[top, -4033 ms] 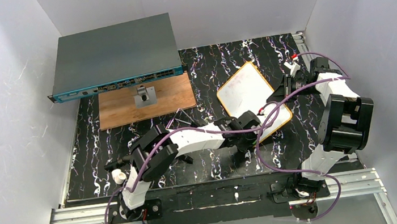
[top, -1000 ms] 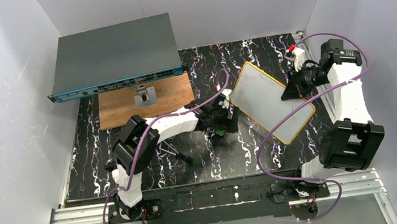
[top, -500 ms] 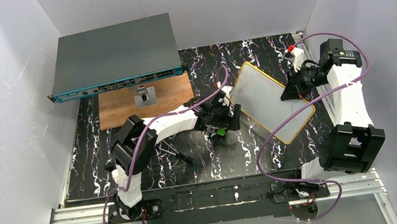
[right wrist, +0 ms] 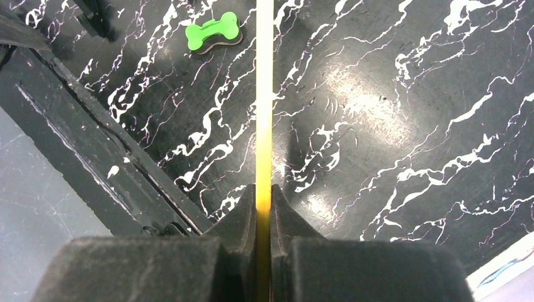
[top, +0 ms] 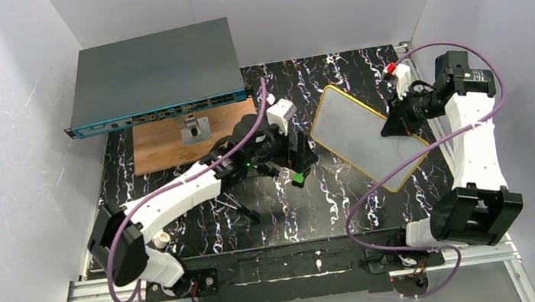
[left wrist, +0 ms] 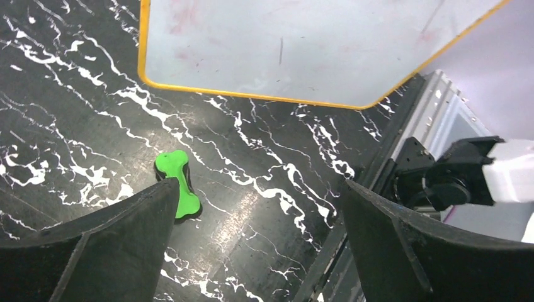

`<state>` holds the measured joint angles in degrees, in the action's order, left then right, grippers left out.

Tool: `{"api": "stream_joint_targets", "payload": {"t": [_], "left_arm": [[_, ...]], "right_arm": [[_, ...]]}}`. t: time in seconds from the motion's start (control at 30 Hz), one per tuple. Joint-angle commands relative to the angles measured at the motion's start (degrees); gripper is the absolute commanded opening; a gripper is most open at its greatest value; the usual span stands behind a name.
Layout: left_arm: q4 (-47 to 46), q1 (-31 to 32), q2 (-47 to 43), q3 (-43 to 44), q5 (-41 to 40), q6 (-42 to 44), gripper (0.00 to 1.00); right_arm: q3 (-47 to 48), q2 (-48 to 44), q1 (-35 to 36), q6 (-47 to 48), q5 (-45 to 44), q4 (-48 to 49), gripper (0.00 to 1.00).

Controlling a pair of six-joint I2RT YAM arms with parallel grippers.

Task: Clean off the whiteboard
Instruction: Place the whiteboard on the whiteboard stand.

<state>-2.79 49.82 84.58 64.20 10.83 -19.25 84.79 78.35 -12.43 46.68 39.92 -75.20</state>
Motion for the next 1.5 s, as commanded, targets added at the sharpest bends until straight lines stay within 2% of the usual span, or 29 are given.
{"api": "stream_joint_targets", "payload": {"t": [0.0,0.2,0.4,0.5,0.6,0.73,0.9,1.0,1.17,1.4,1.47], "left_arm": [[-2.61,-1.37,-3.87,-3.23,5.92,2.22,0.98],[0.99,-3.76,-9.10,-5.30,11.57,7.12,0.98],[15.69,-4.31,-18.95,-4.62,15.80,27.32,0.98],[20.39,-4.69,-23.90,-4.70,17.17,32.36,0.98],[22.12,-5.07,-25.27,-3.11,22.26,31.97,0.98],[23.94,-5.09,-20.39,1.69,32.14,27.49,0.94],[23.02,-5.08,-16.23,3.60,36.69,26.47,0.92],[21.95,-5.09,-12.86,4.74,40.31,24.35,0.85],[23.05,-5.08,-8.43,5.53,40.75,22.86,0.73],[24.77,-4.51,-7.11,4.88,39.36,24.28,0.61],[25.65,-4.42,-6.60,5.18,38.65,25.60,0.54]], "right_arm": [[3.55,-2.76,1.87,2.35,2.43,-3.21,0.01],[2.59,-4.76,6.73,4.01,-1.30,-4.52,0.01],[2.57,-7.08,15.12,10.96,-3.70,-10.13,0.01],[2.55,-8.10,20.85,13.41,-4.70,-12.12,0.01],[2.42,-7.46,26.76,13.97,-5.43,-13.66,0.01],[2.43,-5.71,34.00,11.93,-7.97,-12.47,0.01],[3.48,-3.83,39.74,10.55,-8.37,-11.64,0.01],[4.15,-2.61,41.63,9.64,-8.19,-11.22,0.01],[5.45,-1.00,43.40,8.71,-7.32,-10.80,0.01],[6.71,0.65,43.71,7.87,-5.76,-10.68,0.01],[7.09,1.11,43.71,7.91,-5.24,-10.90,0.01]]}}
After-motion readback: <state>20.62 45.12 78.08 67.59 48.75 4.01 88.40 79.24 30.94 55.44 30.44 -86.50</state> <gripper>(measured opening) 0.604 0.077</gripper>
